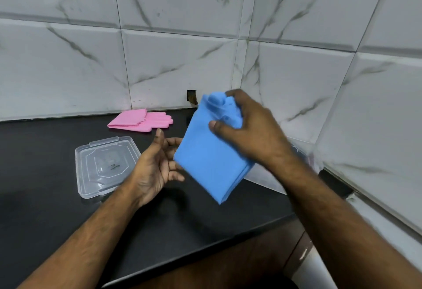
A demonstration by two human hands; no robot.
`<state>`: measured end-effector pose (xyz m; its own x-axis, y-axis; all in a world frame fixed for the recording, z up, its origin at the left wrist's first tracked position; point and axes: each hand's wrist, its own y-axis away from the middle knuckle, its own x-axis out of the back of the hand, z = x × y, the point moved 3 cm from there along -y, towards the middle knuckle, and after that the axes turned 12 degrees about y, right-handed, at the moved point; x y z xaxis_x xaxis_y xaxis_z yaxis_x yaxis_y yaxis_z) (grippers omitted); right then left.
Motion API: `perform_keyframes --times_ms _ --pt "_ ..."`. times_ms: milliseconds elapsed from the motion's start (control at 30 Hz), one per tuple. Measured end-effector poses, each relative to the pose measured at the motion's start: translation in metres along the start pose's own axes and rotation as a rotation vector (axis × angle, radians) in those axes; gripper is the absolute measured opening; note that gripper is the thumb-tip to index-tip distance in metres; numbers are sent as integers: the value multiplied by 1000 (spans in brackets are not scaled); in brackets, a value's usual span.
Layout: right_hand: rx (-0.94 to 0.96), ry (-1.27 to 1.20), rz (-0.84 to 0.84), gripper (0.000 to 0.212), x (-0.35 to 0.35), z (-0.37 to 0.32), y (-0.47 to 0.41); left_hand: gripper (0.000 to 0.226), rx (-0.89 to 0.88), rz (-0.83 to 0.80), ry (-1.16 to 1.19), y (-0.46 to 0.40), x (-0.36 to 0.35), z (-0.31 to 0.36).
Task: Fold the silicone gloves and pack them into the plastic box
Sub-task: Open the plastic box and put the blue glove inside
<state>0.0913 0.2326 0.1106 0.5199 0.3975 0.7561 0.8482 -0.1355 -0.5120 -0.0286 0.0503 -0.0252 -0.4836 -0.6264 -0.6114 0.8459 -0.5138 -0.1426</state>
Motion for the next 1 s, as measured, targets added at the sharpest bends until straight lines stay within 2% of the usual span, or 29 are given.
perform_keyframes --times_ms 133,300,400,500,667,733,833,900,1000 --pt "-110 -73 245 46 41 24 -11 54 -47 -47 -187 0 -10 -12" --pt "-315 -201 452 40 68 78 -16 31 -403 -28 -772 -7 -27 -32" --pt "-426 -374 455 38 62 106 -13 42 -501 -38 -966 -16 -36 -39" --pt "-531 -532 425 38 47 126 -5 59 -597 -141 -1115 -21 -52 -51" --pt "-600 -655 376 12 36 149 10 72 -842 -353 -1453 -28 -80 -65" --pt "-628 -708 343 12 33 156 17 71 -866 -406 -1514 -31 -89 -72" --pt "-655 -703 324 17 27 165 26 63 -805 -426 -1475 -35 -97 -78" --pt "-623 -636 332 14 26 169 28 55 -796 -387 -1463 -34 -98 -76" --pt "-600 -580 325 23 21 172 28 56 -835 -263 -1409 -27 -104 -72"
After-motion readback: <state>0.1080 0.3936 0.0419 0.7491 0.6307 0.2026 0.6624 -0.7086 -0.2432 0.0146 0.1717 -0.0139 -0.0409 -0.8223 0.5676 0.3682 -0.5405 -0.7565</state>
